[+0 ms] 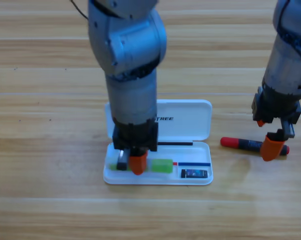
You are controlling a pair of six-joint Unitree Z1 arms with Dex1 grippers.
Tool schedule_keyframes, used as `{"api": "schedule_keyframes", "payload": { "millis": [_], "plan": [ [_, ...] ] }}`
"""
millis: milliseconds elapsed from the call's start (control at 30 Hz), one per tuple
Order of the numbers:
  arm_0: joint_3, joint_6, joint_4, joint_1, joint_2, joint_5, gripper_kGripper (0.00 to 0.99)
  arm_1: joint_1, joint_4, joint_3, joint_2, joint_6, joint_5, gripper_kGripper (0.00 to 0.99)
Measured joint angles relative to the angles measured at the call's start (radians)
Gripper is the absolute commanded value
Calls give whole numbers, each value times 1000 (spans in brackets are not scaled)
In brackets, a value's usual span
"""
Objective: Clean up eraser and pencils
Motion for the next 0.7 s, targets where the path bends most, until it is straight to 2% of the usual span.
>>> {"api": "schedule_keyframes", "payload": {
  "millis": [333, 467, 500, 567, 600, 667, 700],
  "plan": [
    [-9, -6, -23, -3, 20, 2, 0, -29, -6, -52, 106, -33, 0, 885],
    [-9, -6, -25, -3, 25, 5, 0, -33, -35, -53, 141, -46, 0, 808],
    [-9, -6, -26, -3, 28, 8, 0, -34, -39, -53, 144, -46, 0, 750],
    [-8, -6, -31, -3, 34, 20, 0, -35, -40, -53, 148, -51, 0, 561],
    [-7, -6, -37, -3, 37, 26, 0, -36, -40, -53, 150, -55, -2, 426],
    [-7, -6, -50, -3, 42, 33, 0, -37, -40, -56, 154, -63, -9, 89],
    [-7, -6, -53, -3, 43, 34, 0, -38, -40, -58, 156, -66, -14, 0]
  ]
}}
